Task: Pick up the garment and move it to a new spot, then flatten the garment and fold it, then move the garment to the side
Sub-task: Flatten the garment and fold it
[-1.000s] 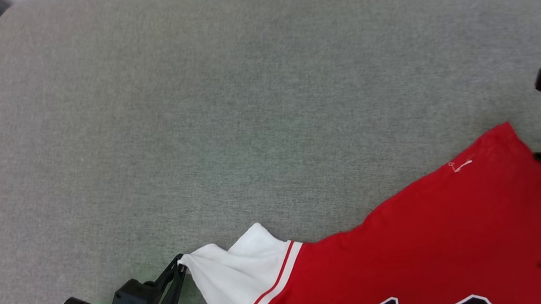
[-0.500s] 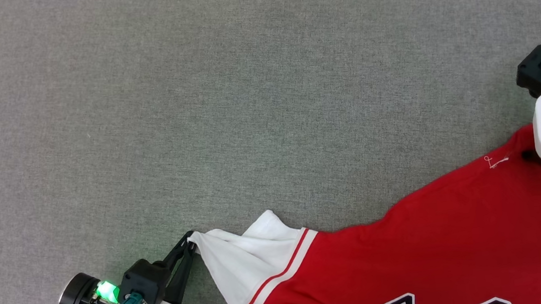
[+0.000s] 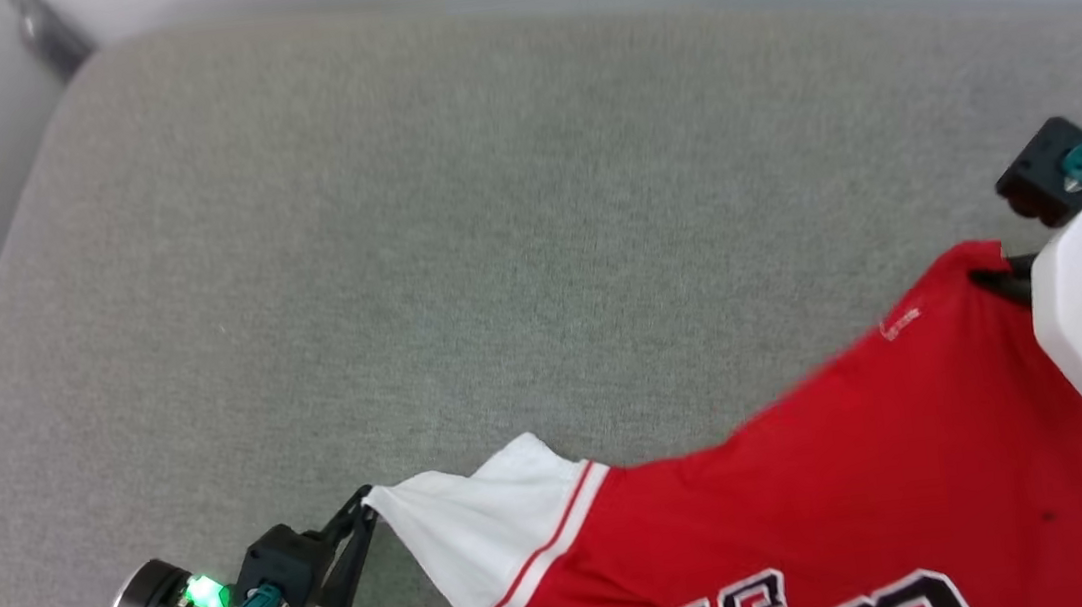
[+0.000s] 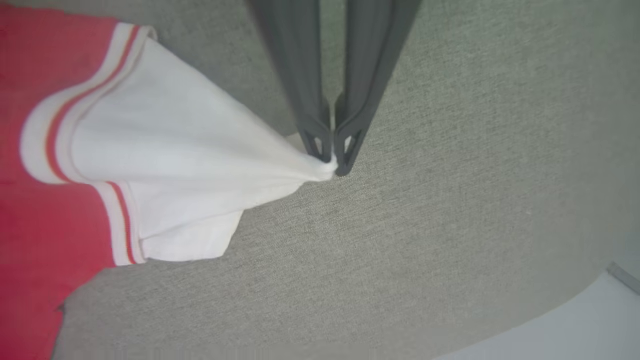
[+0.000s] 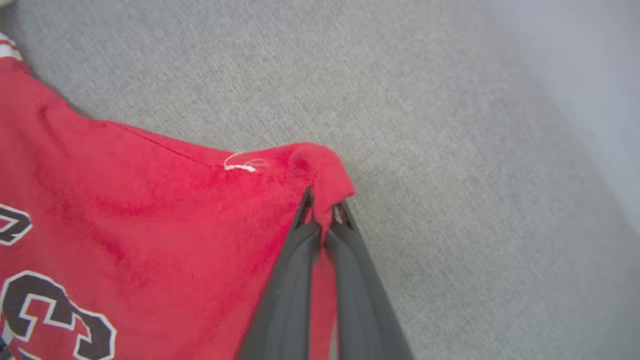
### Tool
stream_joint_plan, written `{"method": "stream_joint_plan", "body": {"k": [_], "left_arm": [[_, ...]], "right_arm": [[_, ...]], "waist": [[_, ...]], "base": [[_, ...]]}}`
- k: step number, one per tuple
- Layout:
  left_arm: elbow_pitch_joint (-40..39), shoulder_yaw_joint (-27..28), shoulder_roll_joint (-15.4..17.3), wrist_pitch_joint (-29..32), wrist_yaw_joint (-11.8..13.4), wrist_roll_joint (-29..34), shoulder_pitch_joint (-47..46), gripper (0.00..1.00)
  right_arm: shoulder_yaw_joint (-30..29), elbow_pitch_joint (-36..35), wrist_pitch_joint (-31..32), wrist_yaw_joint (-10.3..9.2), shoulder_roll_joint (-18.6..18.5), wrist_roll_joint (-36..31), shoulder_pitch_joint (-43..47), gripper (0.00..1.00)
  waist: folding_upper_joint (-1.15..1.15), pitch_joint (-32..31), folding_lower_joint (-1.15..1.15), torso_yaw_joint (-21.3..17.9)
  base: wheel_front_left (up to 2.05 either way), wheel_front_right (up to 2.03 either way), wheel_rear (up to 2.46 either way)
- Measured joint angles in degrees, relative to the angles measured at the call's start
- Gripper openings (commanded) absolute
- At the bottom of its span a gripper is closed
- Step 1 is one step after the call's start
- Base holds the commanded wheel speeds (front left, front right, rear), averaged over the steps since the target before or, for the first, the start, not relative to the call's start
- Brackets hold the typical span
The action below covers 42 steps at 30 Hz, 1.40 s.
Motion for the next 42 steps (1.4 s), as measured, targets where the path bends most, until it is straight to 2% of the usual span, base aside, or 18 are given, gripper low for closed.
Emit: {"method": "stream_joint_plan", "body": {"k": [8,15,20,27,33,42], "left_arm": [[0.76,2.12,0.7,0.19,-0.83,1.56,-6.29,0.0],[2.4,4.95,0.73,1.52,-4.1,3.86,-18.33,0.0],[4.82,7.94,-0.9,3.02,-6.78,5.81,-31.12,0.0],[10.78,10.82,-3.21,4.52,-10.56,10.84,-50.82,0.0],[17.49,12.73,-5.12,4.77,-14.11,14.14,-66.71,0.0],[26.27,14.75,-7.37,4.42,-17.67,17.01,-85.29,0.0]], "right_arm": [[-6.0,-0.01,-11.0,0.01,-1.03,0.01,2.47,0.0],[-15.33,1.55,-15.83,0.01,1.34,-4.41,0.91,0.0],[-21.15,2.13,-16.07,0.01,5.0,-9.48,-5.16,0.0],[-26.51,4.37,-16.02,0.01,9.46,-17.34,-20.43,0.0],[-28.33,9.8,-17.2,0.01,12.88,-23.51,-36.32,0.0],[-26.03,20.49,-20.34,0.01,17.46,-28.81,-56.42,0.0]], "waist": [[0.0,-9.21,0.0,-1.41],[0.0,-11.61,-0.01,-4.32],[0.0,-8.27,-0.01,-5.35],[0.0,-0.39,0.0,-6.42],[0.0,7.15,0.0,-6.97],[0.0,15.53,0.01,-6.96]], "base": [[0.0,0.0,0.0],[0.0,0.0,0.0],[0.0,0.0,0.0],[0.0,0.0,0.0],[0.0,0.0,0.0],[0.0,0.0,0.0]]}}
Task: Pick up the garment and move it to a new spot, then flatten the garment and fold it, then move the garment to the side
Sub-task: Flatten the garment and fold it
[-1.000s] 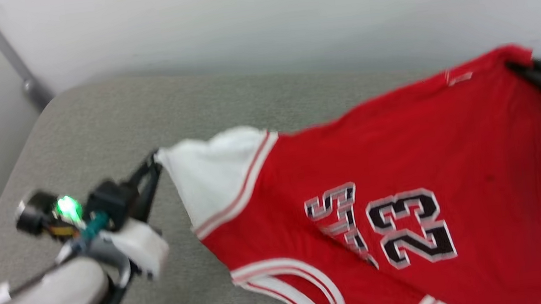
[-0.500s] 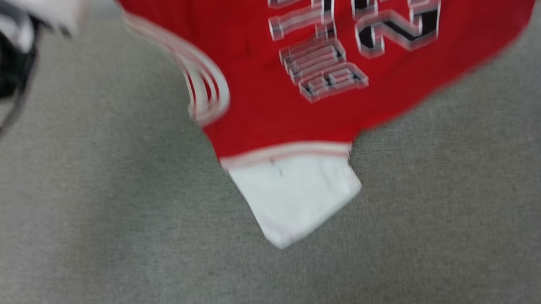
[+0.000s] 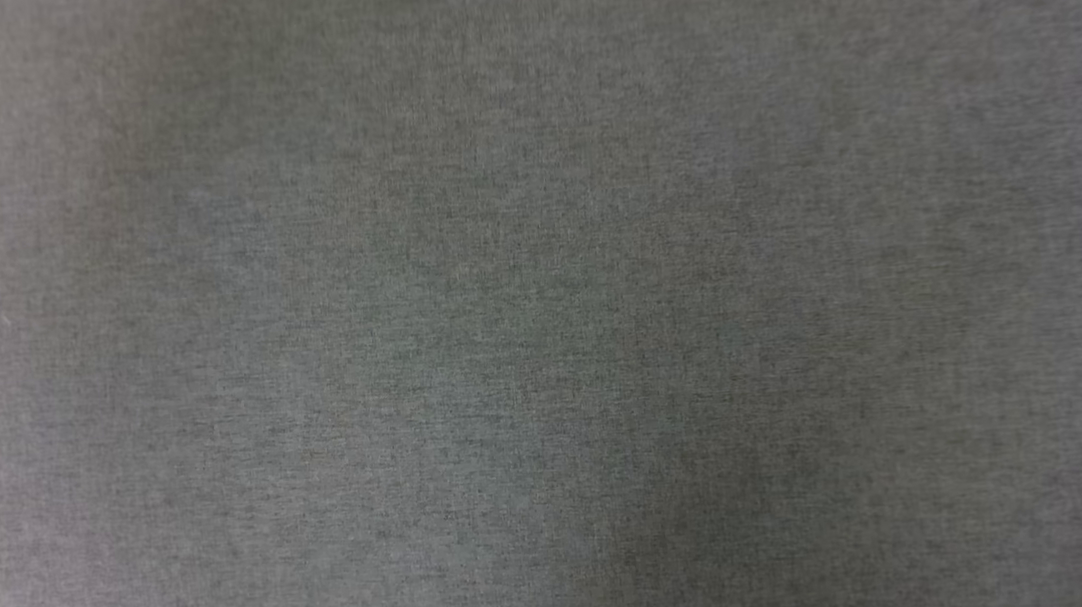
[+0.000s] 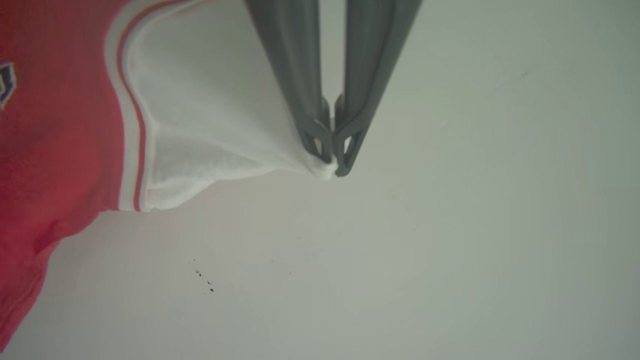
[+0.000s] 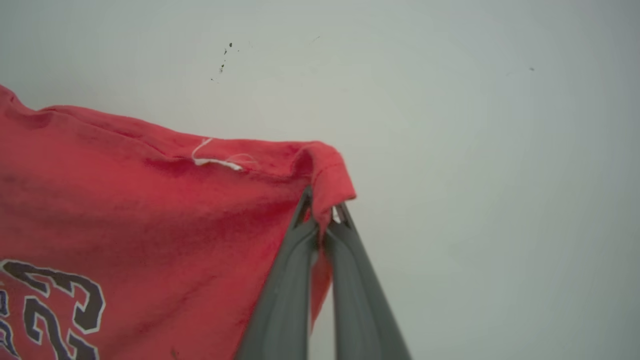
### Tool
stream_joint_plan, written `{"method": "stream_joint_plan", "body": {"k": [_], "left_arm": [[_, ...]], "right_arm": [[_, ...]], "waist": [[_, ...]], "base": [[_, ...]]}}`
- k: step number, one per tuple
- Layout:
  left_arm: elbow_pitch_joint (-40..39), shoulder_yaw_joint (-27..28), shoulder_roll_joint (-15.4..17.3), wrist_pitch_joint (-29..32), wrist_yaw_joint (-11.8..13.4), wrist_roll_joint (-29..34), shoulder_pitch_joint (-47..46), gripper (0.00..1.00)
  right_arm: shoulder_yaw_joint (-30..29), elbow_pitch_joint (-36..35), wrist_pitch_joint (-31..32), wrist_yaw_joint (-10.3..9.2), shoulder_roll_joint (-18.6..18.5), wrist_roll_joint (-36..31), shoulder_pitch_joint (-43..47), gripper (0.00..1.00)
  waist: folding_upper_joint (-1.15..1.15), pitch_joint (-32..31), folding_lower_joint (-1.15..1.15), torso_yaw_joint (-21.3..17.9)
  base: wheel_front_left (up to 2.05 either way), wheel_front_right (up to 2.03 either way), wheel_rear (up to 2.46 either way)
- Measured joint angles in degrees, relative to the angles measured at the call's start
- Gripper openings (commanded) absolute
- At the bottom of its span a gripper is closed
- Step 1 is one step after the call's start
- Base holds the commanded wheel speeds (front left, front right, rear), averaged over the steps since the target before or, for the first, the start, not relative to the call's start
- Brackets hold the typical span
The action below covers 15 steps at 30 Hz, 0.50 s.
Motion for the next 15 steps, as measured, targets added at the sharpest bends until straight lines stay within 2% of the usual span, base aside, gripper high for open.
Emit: {"method": "stream_joint_plan", "body": {"k": [6,15], "left_arm": [[6.25,0.21,-1.71,-1.75,-1.57,0.11,-4.3,0.0],[14.11,-1.43,-4.34,-5.1,-3.61,-0.87,-1.22,0.0]], "right_arm": [[3.7,7.8,-3.15,0.0,2.04,-1.0,-7.49,0.0],[10.26,16.88,-7.81,0.0,3.61,2.9,-7.01,0.0]], "waist": [[0.0,2.33,0.0,1.32],[0.0,4.19,0.0,2.26]], "base": [[0.0,0.0,0.0],[0.0,0.0,0.0]]}}
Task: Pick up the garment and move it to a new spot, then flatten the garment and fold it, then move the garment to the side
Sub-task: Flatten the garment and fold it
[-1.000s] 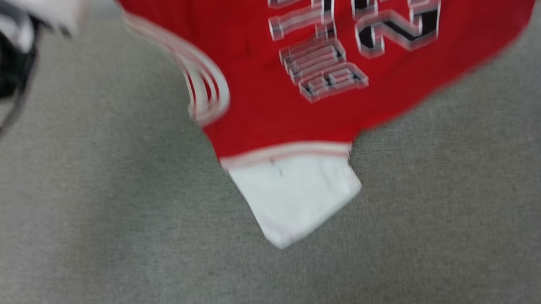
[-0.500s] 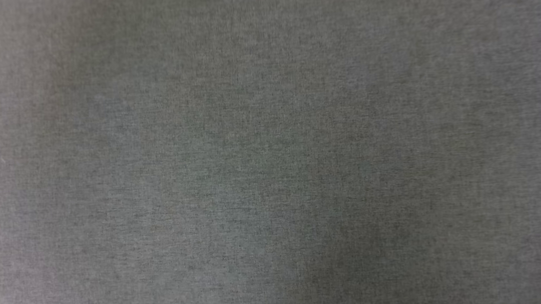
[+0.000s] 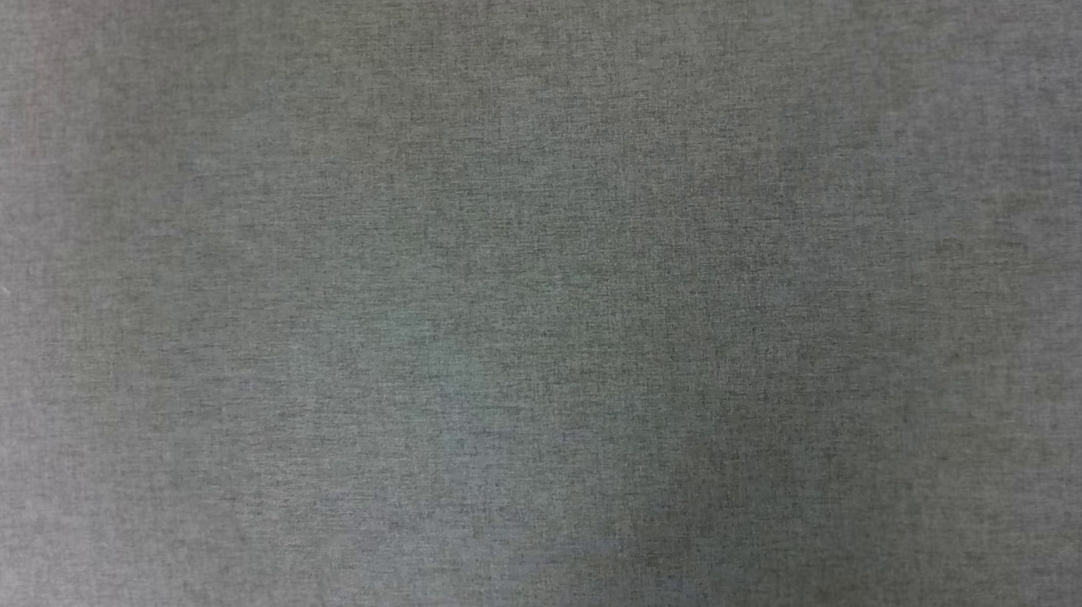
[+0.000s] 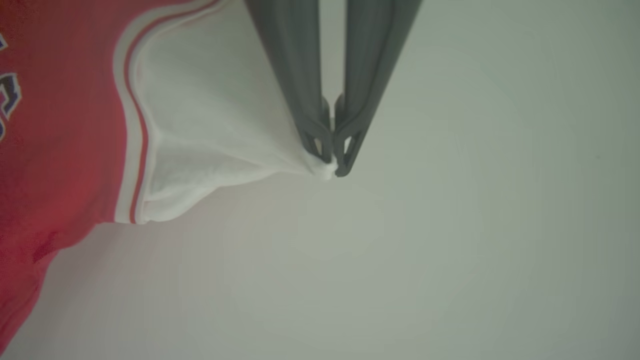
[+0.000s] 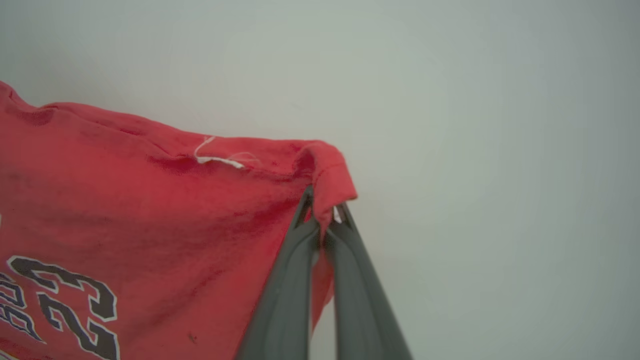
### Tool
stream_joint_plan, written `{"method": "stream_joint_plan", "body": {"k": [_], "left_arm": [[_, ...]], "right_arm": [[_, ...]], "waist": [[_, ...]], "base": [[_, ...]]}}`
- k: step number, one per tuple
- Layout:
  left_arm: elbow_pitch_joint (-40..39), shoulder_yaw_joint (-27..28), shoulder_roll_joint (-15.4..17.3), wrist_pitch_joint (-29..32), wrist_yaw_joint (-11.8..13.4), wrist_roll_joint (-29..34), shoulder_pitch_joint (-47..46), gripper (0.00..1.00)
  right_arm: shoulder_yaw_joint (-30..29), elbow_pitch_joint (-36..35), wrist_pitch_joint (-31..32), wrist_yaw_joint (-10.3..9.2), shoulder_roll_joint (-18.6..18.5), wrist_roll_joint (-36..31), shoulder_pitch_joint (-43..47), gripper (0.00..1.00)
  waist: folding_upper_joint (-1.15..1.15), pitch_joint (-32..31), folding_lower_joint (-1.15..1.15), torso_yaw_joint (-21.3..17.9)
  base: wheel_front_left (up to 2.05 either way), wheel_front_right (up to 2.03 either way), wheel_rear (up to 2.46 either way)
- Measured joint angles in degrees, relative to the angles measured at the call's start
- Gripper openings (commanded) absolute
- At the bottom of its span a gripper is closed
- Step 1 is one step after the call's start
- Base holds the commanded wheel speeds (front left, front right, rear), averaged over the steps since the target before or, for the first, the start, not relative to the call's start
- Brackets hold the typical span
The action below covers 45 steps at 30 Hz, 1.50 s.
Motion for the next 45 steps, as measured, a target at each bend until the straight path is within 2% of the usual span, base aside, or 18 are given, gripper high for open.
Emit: {"method": "stream_joint_plan", "body": {"k": [9,15,20,22,25,29,35,45], "left_arm": [[2.9,-1.07,-3.04,-1.69,-1.41,-1.97,12.29,0.0],[-2.71,0.3,-3.12,-1.79,-1.18,-2.56,26.35,0.0],[-8.06,0.64,-2.59,-1.79,-0.03,-2.48,40.57,0.0],[-10.45,1.14,-2.43,-1.79,1.24,-2.67,46.24,0.0],[-13.73,1.62,-1.25,-1.79,2.6,-3.25,54.64,0.0],[-17.53,1.58,0.55,-1.87,3.24,-4.98,65.36,0.0],[-23.29,1.01,4.52,-1.8,5.21,-7.6,79.14,0.0],[-37.06,-2.58,11.78,4.94,10.09,-10.88,96.49,0.0]], "right_arm": [[6.56,4.93,-4.89,0.0,-0.47,6.04,11.87,0.0],[10.83,4.44,-8.43,0.0,-0.99,10.36,22.79,0.0],[13.11,1.67,-11.84,0.0,-2.24,13.83,32.78,0.0],[13.93,0.02,-12.81,0.0,-3.37,15.38,37.75,0.0],[14.54,-2.07,-13.37,0.0,-5.21,16.72,44.64,0.0],[15.53,-4.74,-12.83,0.0,-6.8,17.88,53.81,0.0],[15.38,-9.22,-11.71,0.0,-9.65,19.28,64.8,0.0],[12.36,-19.25,-6.97,0.0,-15.14,22.13,84.25,0.0]], "waist": [[0.0,-1.39,0.0,0.54],[0.0,-4.4,0.0,0.06],[0.0,-8.01,-0.01,-0.23],[0.0,-9.65,-0.01,-0.25],[0.0,-12.28,-0.01,-0.3],[0.0,-16.01,-0.02,-0.36],[0.0,-21.59,-0.02,-0.74],[0.0,-30.09,-0.03,-1.5]], "base": [[0.0,0.0,0.0],[0.0,0.0,0.0],[0.0,0.0,0.0],[0.0,0.0,0.0],[0.0,0.0,0.0],[0.0,0.0,0.0],[0.0,0.0,0.0],[0.0,0.0,0.0]]}}
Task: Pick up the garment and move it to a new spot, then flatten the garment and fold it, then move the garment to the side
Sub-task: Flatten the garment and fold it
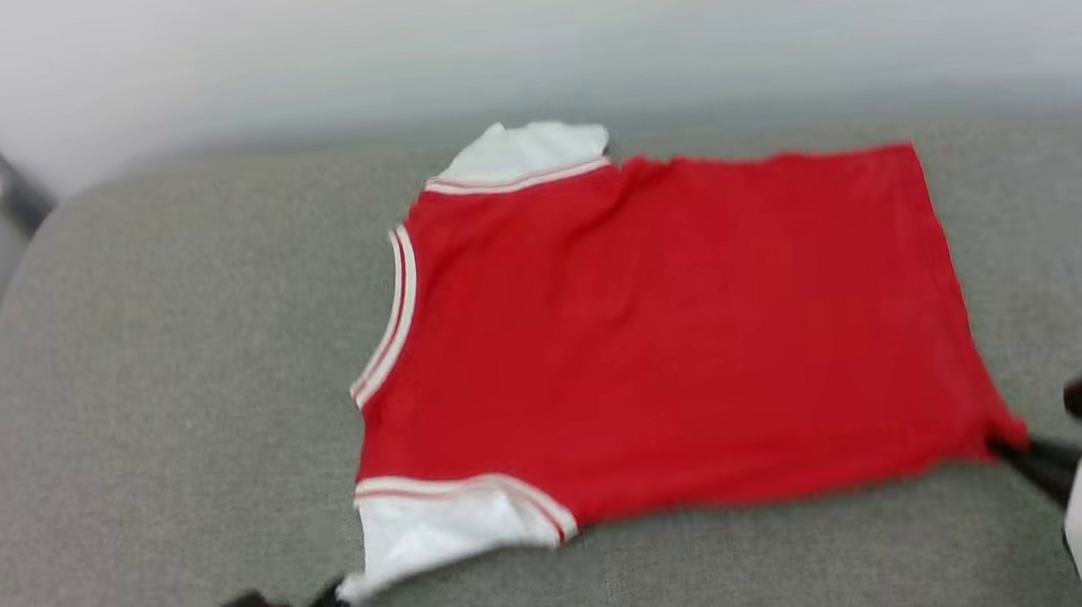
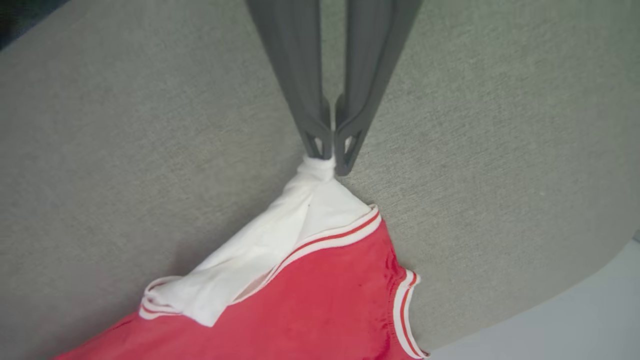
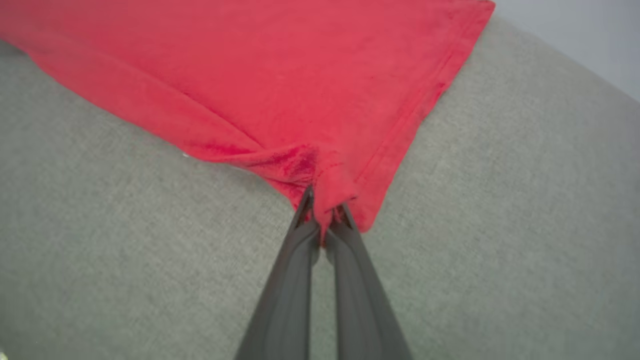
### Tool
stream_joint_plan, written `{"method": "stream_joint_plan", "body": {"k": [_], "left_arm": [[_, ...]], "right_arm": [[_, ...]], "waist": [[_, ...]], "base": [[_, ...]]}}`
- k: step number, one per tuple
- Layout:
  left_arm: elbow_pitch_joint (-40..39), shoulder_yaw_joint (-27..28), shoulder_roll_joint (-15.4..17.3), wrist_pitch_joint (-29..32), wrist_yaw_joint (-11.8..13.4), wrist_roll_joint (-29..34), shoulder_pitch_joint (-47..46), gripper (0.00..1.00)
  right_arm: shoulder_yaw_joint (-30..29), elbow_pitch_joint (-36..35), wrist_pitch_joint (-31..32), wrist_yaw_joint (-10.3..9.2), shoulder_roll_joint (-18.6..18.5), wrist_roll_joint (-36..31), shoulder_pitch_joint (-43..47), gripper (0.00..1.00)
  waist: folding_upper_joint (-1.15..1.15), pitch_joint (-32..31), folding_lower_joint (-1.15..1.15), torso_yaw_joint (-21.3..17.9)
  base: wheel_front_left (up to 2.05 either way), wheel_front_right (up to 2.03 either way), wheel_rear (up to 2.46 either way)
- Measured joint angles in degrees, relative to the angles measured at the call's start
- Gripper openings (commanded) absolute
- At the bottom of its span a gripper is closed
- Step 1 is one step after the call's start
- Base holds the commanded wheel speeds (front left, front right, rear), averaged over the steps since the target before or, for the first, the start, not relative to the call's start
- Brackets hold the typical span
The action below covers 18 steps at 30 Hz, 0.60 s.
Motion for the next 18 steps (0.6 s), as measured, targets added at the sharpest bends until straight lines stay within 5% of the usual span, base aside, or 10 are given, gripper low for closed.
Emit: {"method": "stream_joint_plan", "body": {"k": [9,18], "left_arm": [[-8.94,-2.47,3.63,4.49,3.97,-3.2,10.07,0.0],[-11.33,-4.8,4.28,7.1,4.66,-4.37,13.73,0.0]], "right_arm": [[-7.7,-9.26,4.83,0.0,-2.75,1.02,18.61,0.0],[-19.25,-15.19,9.32,0.0,-0.56,-2.42,31.26,0.0]], "waist": [[0.0,-5.08,0.0,0.41],[0.0,-5.08,0.01,1.05]], "base": [[0.0,0.0,0.0],[0.0,0.0,0.0]]}}
